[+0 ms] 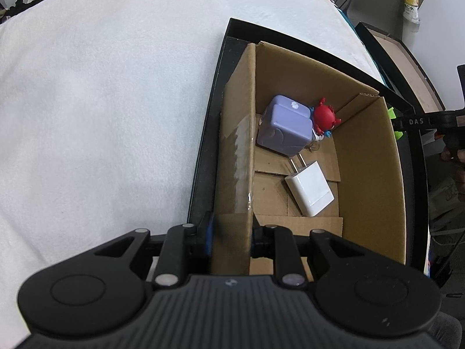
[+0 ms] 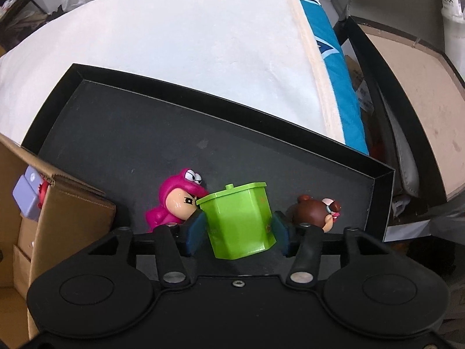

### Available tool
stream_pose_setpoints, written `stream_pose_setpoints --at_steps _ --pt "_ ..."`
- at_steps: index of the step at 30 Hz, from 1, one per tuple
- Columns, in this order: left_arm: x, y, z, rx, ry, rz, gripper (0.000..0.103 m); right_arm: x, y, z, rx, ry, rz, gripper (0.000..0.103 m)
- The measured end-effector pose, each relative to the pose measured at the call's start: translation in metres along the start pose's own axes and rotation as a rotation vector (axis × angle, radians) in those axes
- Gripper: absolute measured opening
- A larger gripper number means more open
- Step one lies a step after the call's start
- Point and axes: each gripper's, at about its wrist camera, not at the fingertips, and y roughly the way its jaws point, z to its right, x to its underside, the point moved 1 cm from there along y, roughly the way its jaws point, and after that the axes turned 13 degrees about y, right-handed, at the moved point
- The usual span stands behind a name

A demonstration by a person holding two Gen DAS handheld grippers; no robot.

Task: Organize rigid objects
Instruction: 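Carry the green box over the cardboard box and release it inside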

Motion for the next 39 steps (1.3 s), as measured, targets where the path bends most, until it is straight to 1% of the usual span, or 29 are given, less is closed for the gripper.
stream_pose_setpoints --at_steps 3,7,10,14,16,21,26,32,39 --pt "0.001 0.0 0.0 0.0 -0.002 -0.001 0.021 0.0 0.005 0.0 0.001 0.01 -0.008 0.054" --pt "0.002 -0.001 -0.002 0.006 -0.005 0.003 0.022 -0.002 0.007 -0.001 0.005 0.039 -0.018 0.054" --pt "0.003 -0.002 -0.002 0.009 -0.003 0.002 0.022 0.003 0.006 -0.007 0.02 0.017 -0.029 0.053" --pt "0.003 -0.003 0.0 0.007 0.005 -0.002 0.022 0.011 0.0 -0.01 0.017 0.029 -0.062 0.052" --pt "0.003 -0.003 0.0 0.008 0.005 -0.003 0.022 0.016 -0.007 -0.011 0.022 0.038 -0.055 0.051" --pt "0.003 -0.003 0.001 0.007 0.004 0.0 0.022 0.023 -0.034 -0.012 -0.007 0.069 -0.026 0.051" --pt "0.003 -0.006 0.001 -0.004 -0.002 0.009 0.023 0.026 -0.065 -0.019 -0.034 0.07 0.006 0.051" --pt "0.003 -0.011 0.001 0.005 -0.009 0.026 0.024 0.028 -0.101 -0.036 -0.101 0.063 0.045 0.051" --pt "0.004 -0.011 0.0 0.023 -0.006 0.035 0.024 0.034 -0.123 -0.067 -0.157 0.026 0.059 0.052"
